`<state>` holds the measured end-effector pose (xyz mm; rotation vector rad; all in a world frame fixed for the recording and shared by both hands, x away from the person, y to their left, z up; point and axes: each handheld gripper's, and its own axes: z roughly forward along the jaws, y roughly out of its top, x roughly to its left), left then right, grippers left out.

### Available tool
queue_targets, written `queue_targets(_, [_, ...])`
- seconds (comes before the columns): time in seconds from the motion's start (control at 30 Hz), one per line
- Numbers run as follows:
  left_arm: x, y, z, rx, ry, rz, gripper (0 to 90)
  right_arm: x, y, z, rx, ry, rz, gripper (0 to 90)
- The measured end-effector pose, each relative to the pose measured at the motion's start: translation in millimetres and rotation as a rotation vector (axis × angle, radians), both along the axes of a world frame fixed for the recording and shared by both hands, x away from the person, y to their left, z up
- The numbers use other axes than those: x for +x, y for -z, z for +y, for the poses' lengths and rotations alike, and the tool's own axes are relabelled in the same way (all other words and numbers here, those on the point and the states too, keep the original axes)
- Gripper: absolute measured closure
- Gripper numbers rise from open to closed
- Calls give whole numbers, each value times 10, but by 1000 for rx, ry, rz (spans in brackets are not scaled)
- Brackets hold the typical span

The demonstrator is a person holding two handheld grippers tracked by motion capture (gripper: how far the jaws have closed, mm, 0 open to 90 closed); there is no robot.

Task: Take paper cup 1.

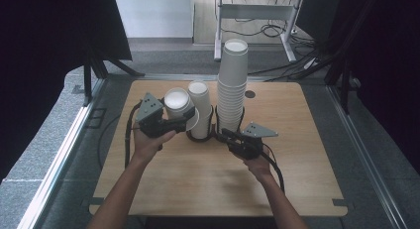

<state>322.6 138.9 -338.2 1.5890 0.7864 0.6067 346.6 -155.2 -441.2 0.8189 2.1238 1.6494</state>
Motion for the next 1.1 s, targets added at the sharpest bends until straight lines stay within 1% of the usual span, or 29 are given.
queue_targets(0.03, [-20, 25, -4, 4, 4, 2, 188, -25, 44, -31, -9, 7, 2, 695])
queue_targets(0.07, [-37, 49, -5, 12, 8, 5, 188, -25, 44, -31, -9, 7, 2, 695])
queue_targets(0.2, [-97, 143, -5, 3, 22, 27, 188, -57, 112, -79, -8, 17, 18, 684])
queue_targets(0.3, [-135, 212, 8, 10, 29, 36, 188, -80, 141, -103, -5, 18, 23, 670])
queue_targets(0.37, [-155, 263, 20, 8, 36, 53, 188, -96, 158, -116, -9, 16, 26, 661])
queue_targets(0.4, [-177, 318, 31, 10, 36, 67, 188, -109, 171, -131, -8, 20, 27, 655])
queue_targets(0.43, [-177, 318, 31, 10, 36, 67, 188, -109, 171, -131, -8, 20, 27, 655])
queue_targets(0.53, [-215, 404, 43, 1, 42, 90, 188, -123, 186, -160, -2, 27, 33, 647])
queue_targets(0.6, [-239, 455, 42, 8, 41, 97, 188, -134, 194, -176, 6, 29, 37, 637])
queue_targets(0.63, [-253, 482, 41, 13, 42, 101, 188, -140, 200, -180, 8, 30, 39, 625])
queue_targets(0.67, [-261, 497, 42, 14, 42, 102, 187, -146, 209, -182, 0, 30, 40, 602])
queue_targets(0.73, [-277, 541, 40, 11, 50, 116, 188, -159, 221, -180, -12, 39, 40, 583])
queue_targets(0.83, [-304, 611, 33, 18, 46, 131, 188, -178, 238, -191, -13, 45, 45, 554])
queue_targets(0.9, [-317, 660, 27, 13, 54, 146, 188, -194, 244, -195, -18, 58, 40, 510])
queue_targets(0.93, [-328, 705, 14, 19, 54, 153, 187, -209, 247, -200, -25, 74, 37, 478])
queue_targets(0.97, [-328, 705, 14, 19, 54, 153, 187, -209, 247, -200, -25, 74, 37, 478])
queue_targets(1.03, [-343, 758, -6, 31, 52, 160, 187, -224, 248, -206, -23, 83, 37, 453])
queue_targets(1.1, [-352, 802, -26, 31, 55, 165, 188, -245, 247, -214, -20, 90, 37, 442])
